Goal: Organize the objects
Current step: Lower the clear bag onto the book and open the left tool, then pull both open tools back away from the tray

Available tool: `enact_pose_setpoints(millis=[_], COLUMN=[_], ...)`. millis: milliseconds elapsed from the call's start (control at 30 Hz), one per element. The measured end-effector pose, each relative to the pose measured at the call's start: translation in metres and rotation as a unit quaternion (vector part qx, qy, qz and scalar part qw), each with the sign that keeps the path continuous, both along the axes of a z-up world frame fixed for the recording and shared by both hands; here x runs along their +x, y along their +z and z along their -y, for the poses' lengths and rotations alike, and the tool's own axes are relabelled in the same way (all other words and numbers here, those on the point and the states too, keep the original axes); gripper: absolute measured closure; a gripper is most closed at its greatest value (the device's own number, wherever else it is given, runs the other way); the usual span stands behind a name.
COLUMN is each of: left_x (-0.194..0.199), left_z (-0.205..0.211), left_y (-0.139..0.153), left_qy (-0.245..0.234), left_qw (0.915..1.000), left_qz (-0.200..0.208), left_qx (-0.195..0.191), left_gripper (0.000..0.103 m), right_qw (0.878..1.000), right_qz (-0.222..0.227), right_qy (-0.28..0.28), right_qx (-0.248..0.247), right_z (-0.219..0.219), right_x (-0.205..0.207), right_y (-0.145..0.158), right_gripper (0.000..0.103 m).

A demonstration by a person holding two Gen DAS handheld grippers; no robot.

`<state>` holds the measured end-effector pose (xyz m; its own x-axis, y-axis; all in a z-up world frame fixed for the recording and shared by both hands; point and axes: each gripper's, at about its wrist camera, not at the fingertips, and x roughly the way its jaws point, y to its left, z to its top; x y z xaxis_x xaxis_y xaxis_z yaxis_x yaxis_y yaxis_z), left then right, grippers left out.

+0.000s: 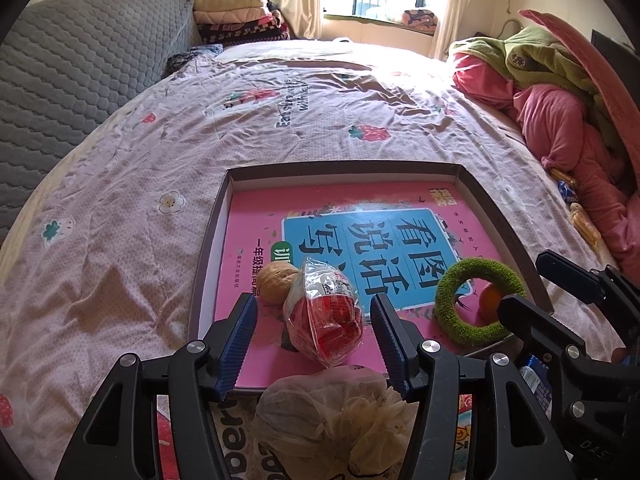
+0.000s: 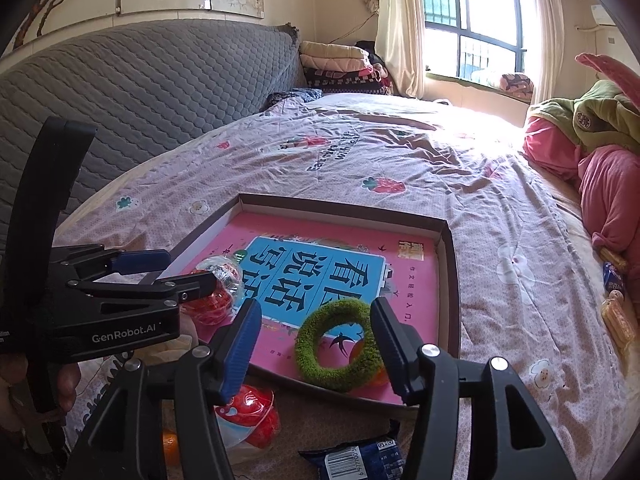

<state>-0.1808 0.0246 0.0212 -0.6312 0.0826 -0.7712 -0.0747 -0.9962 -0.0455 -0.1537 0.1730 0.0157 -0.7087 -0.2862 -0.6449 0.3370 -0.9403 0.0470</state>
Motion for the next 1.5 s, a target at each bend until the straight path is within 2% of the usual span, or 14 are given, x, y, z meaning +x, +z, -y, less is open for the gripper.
enact_pose_setpoints(millis=[133,233,933,1233,1500], left_x=[0.008,0.014,0.048,0.063,0.078], left_z=[-0.001,-0.002,-0.002,-0.007,-0.006], left_y=[0.008,0.013,0.043,0.046,0.047], left_qy=[-0.001,-0.002,0.015,0.013,0.013], left_qw=[0.9999,0.9998,0.9985,0.9985,0.9985], left_qz=[-0.012,-0.016,-0.05,-0.051,-0.049], left_qx=[0.005,0.006,0.014,0.014,0.02], left_gripper=[0.034,0.034,0.033,0.033,0.033], right_qw=[1.0,1.0,0.998,0.998,0.998], right_qz=[-0.006,-0.012,-0.052,-0.048,-0.048], right_qy=[0.001,0.002,0.006,-0.002,-0.003], right_qx=[-0.004,-0.004,-0.034,-0.05,-0.045], right_z=[0.0,-0.001,-0.01,-0.017,-0.017], right_x=[0.003,0.006,0.03,0.04,0.05], right_y=[0.005,0.008,0.036,0.038,0.036], right_gripper=[0.045,0.042,0.037,0.034,0.032])
